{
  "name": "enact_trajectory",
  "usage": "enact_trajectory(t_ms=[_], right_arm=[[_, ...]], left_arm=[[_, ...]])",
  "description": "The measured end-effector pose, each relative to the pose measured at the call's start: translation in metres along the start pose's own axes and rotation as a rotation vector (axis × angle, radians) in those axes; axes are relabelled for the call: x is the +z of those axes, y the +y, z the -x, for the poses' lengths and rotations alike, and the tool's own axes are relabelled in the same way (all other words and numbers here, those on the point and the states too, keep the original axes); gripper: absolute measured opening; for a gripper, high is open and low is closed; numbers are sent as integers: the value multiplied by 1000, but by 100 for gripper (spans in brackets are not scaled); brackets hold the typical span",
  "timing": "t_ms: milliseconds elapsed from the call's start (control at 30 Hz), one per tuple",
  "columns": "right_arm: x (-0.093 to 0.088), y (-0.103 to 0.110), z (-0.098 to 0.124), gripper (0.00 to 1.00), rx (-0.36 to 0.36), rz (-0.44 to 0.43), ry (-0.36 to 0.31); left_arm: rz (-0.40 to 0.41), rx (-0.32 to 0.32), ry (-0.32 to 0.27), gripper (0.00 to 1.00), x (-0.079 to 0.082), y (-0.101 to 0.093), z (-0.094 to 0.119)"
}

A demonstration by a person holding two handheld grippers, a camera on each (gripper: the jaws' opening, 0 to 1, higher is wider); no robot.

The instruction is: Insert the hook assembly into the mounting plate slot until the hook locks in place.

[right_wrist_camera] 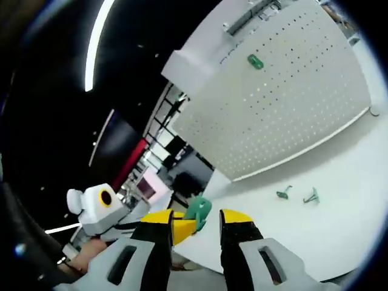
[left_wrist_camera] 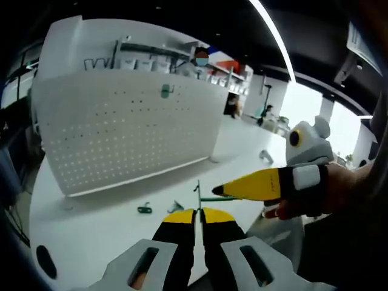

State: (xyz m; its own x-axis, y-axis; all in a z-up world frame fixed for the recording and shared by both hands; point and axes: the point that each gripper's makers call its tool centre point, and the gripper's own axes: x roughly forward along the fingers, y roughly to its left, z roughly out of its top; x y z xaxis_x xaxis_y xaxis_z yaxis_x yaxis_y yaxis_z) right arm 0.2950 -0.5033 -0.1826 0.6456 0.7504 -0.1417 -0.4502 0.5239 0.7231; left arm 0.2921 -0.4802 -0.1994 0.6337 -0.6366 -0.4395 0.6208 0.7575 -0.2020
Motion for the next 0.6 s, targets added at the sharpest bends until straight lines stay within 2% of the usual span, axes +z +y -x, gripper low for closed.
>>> enact_trajectory(t_ms=[267, 433, 600], right_arm=[[-5, -4, -7, 17, -6, 1, 30], [2, 0, -11, 14, 7, 2, 1], [3, 1, -16, 7, 14, -6, 5]], left_arm=[[4, -14, -12, 3, 3, 0, -3], [8, -11, -55, 3, 10, 2, -2], [0, -23, -65, 3, 11, 1, -3]])
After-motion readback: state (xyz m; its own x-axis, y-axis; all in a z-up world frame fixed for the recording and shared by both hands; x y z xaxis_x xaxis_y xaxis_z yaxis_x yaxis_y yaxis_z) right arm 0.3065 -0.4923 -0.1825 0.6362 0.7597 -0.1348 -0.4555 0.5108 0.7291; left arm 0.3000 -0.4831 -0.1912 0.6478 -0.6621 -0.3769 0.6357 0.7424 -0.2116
